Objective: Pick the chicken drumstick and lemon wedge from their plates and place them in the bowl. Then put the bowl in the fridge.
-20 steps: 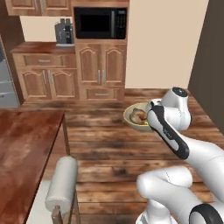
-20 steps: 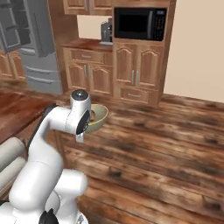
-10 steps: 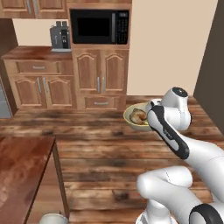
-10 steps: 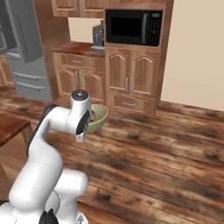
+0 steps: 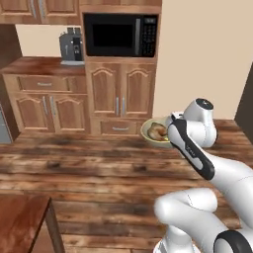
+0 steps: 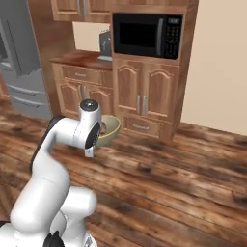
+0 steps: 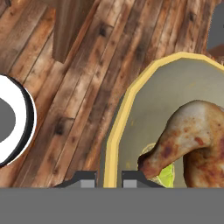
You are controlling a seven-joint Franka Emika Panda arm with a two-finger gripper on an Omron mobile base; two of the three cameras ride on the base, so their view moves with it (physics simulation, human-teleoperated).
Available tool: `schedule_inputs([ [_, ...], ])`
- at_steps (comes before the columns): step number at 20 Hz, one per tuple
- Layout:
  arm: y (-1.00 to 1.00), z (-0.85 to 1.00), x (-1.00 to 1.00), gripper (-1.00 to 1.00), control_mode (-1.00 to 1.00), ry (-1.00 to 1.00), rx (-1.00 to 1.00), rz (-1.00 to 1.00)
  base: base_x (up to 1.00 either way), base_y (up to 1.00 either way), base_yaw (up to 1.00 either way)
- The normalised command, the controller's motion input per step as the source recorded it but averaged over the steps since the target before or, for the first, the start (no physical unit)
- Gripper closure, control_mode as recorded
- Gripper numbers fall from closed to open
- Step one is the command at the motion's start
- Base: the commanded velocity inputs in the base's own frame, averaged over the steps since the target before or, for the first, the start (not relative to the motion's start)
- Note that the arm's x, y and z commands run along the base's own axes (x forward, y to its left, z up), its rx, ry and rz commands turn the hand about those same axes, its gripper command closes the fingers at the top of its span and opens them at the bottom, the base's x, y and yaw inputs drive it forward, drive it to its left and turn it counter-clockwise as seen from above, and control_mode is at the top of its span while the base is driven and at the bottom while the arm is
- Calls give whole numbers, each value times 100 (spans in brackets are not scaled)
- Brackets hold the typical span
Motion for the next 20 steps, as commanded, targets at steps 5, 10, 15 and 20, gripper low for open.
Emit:
schedule_inputs([
  [5, 0, 0, 0, 100, 100, 0, 0, 0, 87, 0, 26],
  [10, 0, 0, 0, 100, 100, 0, 0, 0, 81, 0, 34],
  [15, 0, 0, 0, 100, 100, 0, 0, 0, 77, 0, 40],
  [20, 0, 0, 0, 100, 100, 0, 0, 0, 75, 0, 45],
])
